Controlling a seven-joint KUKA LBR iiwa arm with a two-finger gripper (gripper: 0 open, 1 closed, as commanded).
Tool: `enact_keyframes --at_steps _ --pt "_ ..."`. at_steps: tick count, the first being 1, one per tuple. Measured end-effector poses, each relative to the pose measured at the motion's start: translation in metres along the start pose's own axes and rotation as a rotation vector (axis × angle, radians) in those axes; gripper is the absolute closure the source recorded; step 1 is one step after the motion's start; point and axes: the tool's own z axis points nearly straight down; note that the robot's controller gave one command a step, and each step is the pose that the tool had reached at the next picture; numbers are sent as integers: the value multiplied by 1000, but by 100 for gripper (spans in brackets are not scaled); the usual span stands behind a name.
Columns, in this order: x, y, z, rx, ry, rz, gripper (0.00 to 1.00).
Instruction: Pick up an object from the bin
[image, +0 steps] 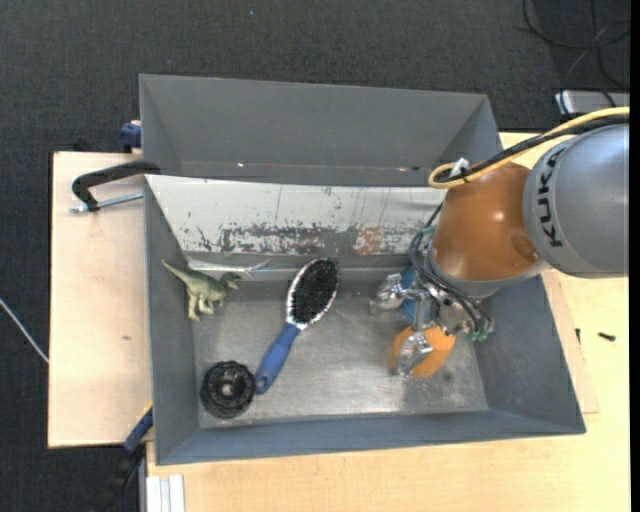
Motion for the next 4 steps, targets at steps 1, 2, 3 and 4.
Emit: enact_keyframes --at_steps 1,2,3,4 --pt "12 -46 -5 1 1 7 0" --pt "2 -107 0 3 -6 -324 0" --pt "1 -106 -1 2 -7 -323 100" --pt "21 -107 -205 9 -10 -486 100"
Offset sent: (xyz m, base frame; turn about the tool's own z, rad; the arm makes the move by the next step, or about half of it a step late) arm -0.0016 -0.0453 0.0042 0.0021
